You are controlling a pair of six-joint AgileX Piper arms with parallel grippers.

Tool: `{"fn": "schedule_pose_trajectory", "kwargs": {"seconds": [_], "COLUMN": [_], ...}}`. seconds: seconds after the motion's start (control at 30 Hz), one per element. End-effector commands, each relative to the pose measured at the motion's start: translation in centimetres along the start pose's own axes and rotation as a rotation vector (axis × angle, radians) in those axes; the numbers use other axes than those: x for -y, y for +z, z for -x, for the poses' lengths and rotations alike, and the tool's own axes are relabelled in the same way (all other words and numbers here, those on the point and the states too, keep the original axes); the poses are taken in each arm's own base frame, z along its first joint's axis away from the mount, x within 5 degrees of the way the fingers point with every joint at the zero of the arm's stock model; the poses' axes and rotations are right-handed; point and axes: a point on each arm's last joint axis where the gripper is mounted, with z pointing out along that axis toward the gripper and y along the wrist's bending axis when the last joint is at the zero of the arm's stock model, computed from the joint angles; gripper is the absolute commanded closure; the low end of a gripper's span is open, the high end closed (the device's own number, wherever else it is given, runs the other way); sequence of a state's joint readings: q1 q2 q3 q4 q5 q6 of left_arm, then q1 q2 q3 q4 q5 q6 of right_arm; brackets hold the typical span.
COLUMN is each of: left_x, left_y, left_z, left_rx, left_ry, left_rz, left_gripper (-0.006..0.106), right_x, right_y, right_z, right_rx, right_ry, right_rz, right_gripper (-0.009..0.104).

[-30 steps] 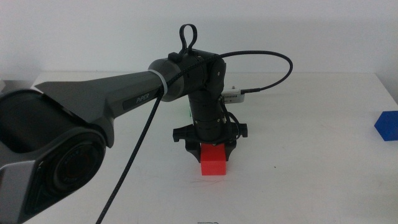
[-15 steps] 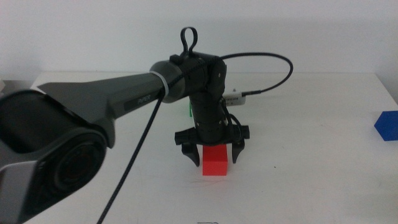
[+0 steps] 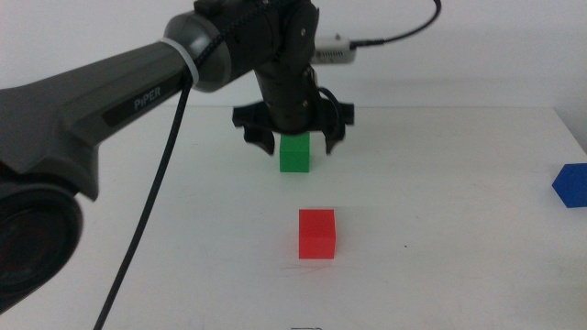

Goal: Stack red cubes first, then green, then blue cubes in a specific spot.

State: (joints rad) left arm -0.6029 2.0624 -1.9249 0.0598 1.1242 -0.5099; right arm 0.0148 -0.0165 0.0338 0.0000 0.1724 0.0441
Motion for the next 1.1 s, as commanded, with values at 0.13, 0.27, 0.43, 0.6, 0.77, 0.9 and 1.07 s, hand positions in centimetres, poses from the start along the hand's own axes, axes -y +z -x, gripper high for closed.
{"fn": "schedule_pose_trajectory", "kwargs": {"seconds": [0.13,0.27,0.43,0.6,0.77,0.9,1.07], "left_x": [-1.6,-2.1,-2.0,-1.8,-1.7,-1.7,-1.7], "left_y": [-2.3,0.4,3.5,5.6,6.8,7.7,8.2], "left_z": [4.8,6.3,7.0,7.0,7.2,7.1,7.0], "left_rx": [0.206,0.219,0.224,0.229,0.249,0.242,0.237], "left_ry": [-0.009,-0.020,-0.022,-0.021,-0.027,-0.026,-0.026], "left_rz": [-0.028,-0.023,-0.026,-0.041,-0.053,-0.051,-0.050], "left_gripper": [0.007,0.007,0.007,0.007,0.007,0.007,0.015], "right_x": [-0.1,-0.1,-0.1,-0.1,-0.1,-0.1,-0.1], "right_y": [-0.3,-0.3,-0.3,-0.3,-0.3,-0.3,-0.3], "right_z": [1.5,1.5,1.5,1.5,1.5,1.5,1.5], "right_rx": [0.116,0.116,0.116,0.116,0.116,0.116,0.116], "right_ry": [-0.025,-0.025,-0.025,-0.025,-0.025,-0.025,-0.025], "right_rz": [0.004,0.004,0.004,0.004,0.004,0.004,0.004], "right_gripper": [0.001,0.001,0.001,0.001,0.001,0.001,0.001]}}
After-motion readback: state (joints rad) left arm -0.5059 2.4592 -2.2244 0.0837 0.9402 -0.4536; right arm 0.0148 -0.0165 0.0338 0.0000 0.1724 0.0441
